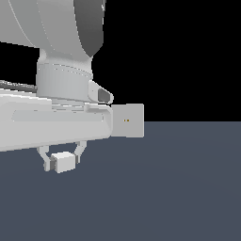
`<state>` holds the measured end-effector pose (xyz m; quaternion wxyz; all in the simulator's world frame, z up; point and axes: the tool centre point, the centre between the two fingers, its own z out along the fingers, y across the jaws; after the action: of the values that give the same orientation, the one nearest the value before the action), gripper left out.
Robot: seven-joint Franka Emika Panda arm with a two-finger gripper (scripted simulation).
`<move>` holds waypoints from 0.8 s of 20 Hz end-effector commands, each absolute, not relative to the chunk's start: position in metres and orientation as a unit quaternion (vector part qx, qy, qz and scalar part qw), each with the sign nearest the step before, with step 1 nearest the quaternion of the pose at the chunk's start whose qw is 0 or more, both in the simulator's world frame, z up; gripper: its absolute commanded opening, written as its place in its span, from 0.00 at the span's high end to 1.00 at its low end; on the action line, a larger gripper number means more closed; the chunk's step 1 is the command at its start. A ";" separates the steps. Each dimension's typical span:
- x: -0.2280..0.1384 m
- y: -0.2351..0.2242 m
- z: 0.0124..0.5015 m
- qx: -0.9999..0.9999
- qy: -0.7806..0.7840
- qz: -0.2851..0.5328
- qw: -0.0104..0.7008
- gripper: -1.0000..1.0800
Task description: Plug the charger into the wall socket.
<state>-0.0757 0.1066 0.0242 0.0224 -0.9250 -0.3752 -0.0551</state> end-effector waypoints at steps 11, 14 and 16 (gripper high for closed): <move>-0.034 0.080 0.054 -0.981 -0.184 -0.060 0.012 1.00; -0.025 0.071 0.061 -0.989 -0.134 -0.060 0.009 1.00; -0.020 0.064 0.066 -0.993 -0.101 -0.061 0.007 1.00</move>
<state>-0.0244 0.0694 0.0617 0.0086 -0.9901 -0.1268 -0.0603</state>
